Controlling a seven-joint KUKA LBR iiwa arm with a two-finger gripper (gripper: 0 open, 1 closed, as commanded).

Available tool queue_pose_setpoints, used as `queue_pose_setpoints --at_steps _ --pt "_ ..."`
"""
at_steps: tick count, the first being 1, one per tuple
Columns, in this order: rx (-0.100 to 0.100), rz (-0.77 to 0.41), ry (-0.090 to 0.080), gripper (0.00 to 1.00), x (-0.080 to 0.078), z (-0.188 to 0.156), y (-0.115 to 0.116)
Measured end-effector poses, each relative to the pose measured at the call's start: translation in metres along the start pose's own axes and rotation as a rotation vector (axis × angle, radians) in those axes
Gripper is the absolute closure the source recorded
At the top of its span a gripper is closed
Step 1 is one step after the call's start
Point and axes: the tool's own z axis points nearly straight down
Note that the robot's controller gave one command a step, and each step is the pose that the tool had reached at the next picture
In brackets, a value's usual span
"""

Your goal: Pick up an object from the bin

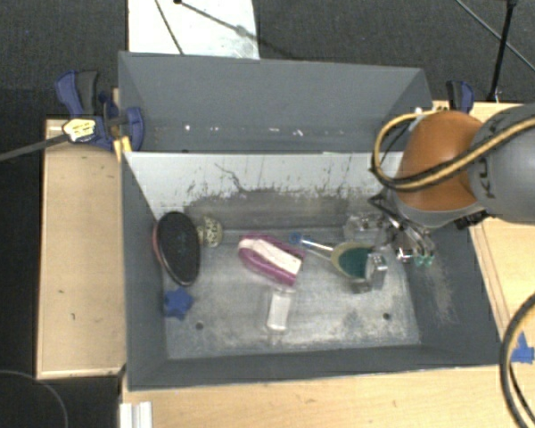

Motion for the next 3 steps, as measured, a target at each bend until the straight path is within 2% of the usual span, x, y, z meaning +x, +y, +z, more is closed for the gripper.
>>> queue_pose_setpoints --at_steps 1,2,3 --pt "0.001 0.0 -0.005 1.0 -0.001 -0.004 0.0" --pt "0.001 -0.001 -0.005 1.0 0.081 -0.116 0.024" --pt "0.003 -0.023 -0.009 1.0 0.057 -0.164 0.007"
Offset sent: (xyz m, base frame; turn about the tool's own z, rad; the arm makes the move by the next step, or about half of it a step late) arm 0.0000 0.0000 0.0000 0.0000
